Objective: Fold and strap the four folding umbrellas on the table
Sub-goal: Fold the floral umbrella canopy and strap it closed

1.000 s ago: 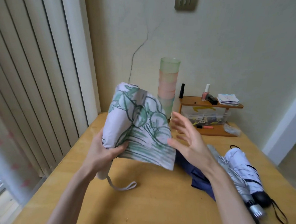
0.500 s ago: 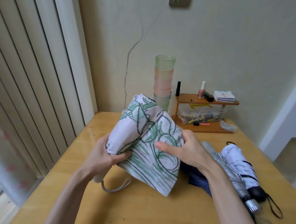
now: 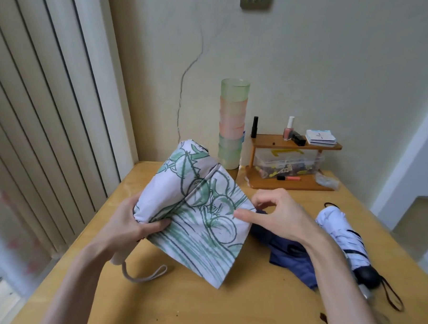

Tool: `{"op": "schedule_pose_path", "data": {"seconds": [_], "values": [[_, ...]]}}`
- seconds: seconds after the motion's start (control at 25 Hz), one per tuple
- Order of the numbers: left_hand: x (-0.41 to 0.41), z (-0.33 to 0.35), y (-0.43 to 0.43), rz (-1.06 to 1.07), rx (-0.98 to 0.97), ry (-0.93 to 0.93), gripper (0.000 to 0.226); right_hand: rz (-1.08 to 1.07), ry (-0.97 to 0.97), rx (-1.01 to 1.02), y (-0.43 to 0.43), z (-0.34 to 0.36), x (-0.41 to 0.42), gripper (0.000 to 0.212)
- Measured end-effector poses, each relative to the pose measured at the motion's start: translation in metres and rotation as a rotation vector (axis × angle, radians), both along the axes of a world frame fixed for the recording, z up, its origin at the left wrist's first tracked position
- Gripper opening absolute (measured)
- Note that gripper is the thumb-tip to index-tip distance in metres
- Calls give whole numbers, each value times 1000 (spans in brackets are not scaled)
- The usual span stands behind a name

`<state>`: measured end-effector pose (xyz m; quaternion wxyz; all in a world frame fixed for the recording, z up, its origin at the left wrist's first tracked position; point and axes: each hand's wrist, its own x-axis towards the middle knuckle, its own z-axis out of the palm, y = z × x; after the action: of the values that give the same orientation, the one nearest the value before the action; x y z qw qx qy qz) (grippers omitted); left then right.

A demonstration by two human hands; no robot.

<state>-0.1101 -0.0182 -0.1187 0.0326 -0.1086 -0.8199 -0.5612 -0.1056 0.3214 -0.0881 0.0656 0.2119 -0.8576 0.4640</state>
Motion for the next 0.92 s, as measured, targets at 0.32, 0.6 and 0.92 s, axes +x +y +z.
{"op": "schedule_pose_path", "data": {"seconds": [0.32,0.6,0.92], "values": [[-3,-1,-3,71,21,17,38,51,-175,-56,3,-4,-1,17],[-3,-2,-8,24,66,-32,49,-70,-127,-107,14,-3,-3,11],[-1,-2,-6,-11,102,-47,63,1,-116,-139,7,-3,-1,10]]}}
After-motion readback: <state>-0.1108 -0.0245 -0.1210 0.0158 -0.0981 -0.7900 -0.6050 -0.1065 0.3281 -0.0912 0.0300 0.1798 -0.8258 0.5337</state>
